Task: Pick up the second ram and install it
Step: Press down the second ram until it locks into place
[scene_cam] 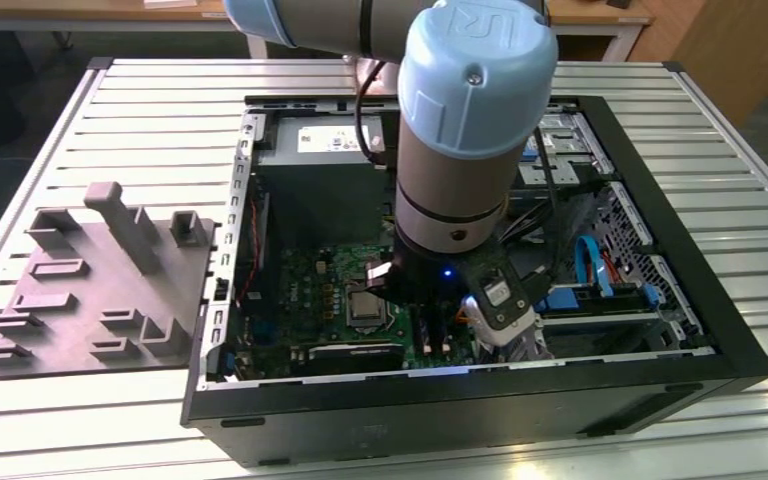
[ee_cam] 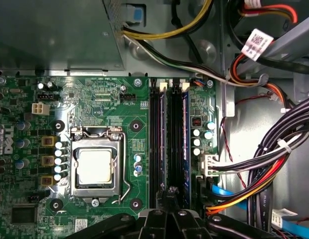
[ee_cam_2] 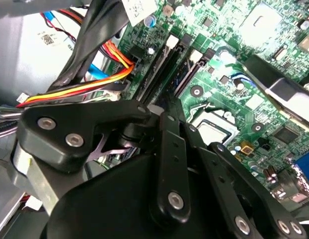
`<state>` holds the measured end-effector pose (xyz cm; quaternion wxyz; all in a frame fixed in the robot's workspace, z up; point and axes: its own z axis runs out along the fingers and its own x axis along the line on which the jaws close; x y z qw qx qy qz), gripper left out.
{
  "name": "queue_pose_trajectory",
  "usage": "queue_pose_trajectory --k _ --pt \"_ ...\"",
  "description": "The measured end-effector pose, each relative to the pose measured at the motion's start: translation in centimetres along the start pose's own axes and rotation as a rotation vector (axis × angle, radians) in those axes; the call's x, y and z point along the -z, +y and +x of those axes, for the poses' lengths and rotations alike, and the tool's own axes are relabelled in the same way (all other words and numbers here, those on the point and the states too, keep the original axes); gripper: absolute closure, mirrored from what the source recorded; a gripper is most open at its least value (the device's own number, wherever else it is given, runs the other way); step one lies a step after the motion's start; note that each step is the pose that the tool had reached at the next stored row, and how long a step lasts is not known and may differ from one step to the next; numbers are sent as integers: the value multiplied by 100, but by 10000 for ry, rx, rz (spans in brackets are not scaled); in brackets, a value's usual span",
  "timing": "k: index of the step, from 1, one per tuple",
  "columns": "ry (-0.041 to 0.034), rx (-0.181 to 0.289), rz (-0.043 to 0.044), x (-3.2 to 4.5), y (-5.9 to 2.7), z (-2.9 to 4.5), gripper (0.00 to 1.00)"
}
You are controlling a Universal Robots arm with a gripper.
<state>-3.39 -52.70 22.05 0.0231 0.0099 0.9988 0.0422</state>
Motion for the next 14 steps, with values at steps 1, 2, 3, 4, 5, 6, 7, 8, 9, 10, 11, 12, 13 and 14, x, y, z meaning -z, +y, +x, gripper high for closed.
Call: queue_pose_trajectory --k 1,2,3,4,5,6,7,8,9,10,11,12,13,14 --pt "6 0 20 40 1 -1 90" --pt "7 0 24 70 3 -2 90" --pt "6 -1 20 98 6 -4 90" --pt "6 0 23 131 8 -6 90" --pt "8 0 26 164 11 -8 90" --pt "7 1 24 193 13 -9 90" --pt "7 0 24 219 15 -10 90" --pt "7 0 25 241 17 -11 90" --pt "7 0 25 248 18 -12 90" --pt "7 0 23 247 18 -12 90" --pt "7 1 22 247 18 -12 90" --pt "6 1 22 247 18 -12 90" --pt "7 1 22 248 18 -12 90" --pt "7 2 25 249 20 -12 90"
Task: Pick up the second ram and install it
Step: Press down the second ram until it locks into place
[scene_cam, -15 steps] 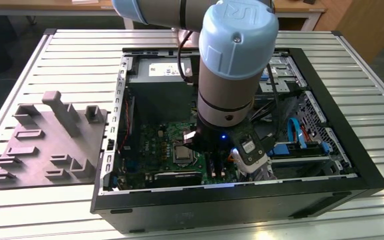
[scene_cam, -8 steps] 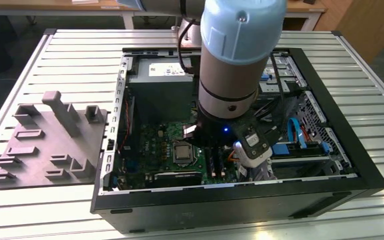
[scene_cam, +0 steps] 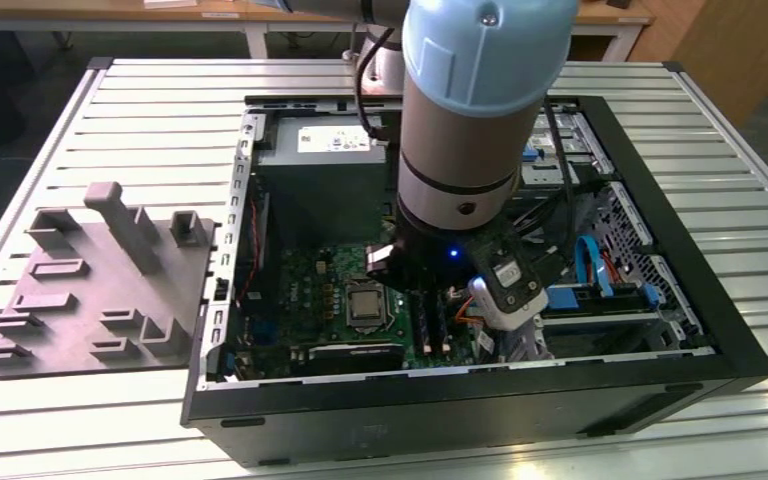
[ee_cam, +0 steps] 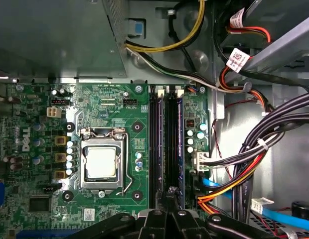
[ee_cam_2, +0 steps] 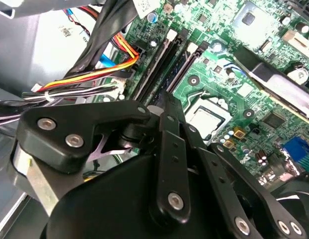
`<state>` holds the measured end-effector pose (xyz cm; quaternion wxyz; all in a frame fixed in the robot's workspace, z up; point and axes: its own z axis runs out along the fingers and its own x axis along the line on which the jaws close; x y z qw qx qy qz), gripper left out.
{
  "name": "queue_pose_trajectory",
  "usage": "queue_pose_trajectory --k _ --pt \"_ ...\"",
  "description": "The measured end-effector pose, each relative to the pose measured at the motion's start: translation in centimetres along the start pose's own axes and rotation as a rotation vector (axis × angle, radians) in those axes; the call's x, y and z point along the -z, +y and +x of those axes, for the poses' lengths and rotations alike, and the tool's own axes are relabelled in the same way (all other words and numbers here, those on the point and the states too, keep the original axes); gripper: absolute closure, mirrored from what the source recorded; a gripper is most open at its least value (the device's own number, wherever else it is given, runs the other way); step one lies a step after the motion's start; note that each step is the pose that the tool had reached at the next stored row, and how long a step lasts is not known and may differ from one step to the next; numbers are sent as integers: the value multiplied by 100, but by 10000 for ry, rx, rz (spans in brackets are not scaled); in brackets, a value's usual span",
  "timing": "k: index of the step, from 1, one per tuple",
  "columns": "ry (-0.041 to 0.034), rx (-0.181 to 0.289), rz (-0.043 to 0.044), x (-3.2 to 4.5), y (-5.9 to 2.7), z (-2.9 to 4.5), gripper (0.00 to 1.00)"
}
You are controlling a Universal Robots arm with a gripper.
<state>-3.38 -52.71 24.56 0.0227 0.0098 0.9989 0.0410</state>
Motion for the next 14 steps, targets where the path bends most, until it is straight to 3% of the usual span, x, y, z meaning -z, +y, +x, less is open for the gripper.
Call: queue_pose_trajectory --k 9,14 --pt "0 -2 -1 -18 204 6 90" --pt "0 -1 -1 14 223 4 90"
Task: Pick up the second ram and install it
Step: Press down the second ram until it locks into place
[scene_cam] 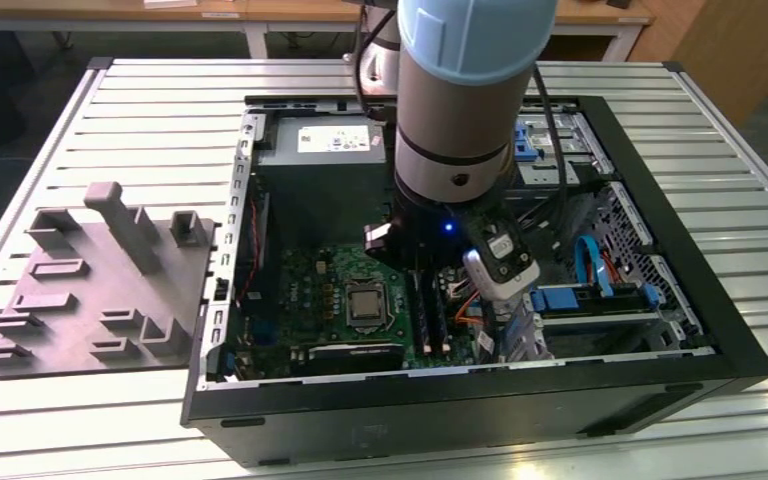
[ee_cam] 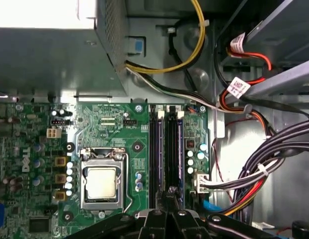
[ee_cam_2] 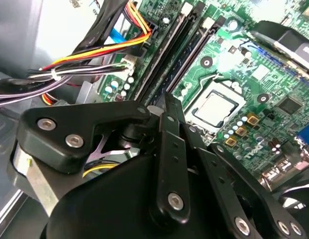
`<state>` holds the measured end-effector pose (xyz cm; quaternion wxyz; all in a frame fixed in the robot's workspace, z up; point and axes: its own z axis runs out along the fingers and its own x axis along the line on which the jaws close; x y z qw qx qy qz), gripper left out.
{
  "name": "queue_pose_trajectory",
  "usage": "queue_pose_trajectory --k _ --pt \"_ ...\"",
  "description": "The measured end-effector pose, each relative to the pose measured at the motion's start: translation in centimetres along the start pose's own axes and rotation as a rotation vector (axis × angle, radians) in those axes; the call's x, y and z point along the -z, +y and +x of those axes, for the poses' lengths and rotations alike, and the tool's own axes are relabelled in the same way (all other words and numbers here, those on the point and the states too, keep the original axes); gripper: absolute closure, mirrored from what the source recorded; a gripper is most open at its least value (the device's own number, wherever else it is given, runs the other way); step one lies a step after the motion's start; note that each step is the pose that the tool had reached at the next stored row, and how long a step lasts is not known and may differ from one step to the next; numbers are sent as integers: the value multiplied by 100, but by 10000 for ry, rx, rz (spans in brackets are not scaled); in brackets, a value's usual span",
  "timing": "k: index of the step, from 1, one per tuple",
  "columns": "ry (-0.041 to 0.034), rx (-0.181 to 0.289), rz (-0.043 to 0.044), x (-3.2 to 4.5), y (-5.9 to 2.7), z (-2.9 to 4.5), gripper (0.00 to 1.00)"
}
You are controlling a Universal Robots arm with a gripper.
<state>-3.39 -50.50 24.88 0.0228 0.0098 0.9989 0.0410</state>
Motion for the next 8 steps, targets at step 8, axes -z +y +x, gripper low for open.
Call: queue_pose_trajectory --k 8 --pt "0 0 0 18 2 -1 90"
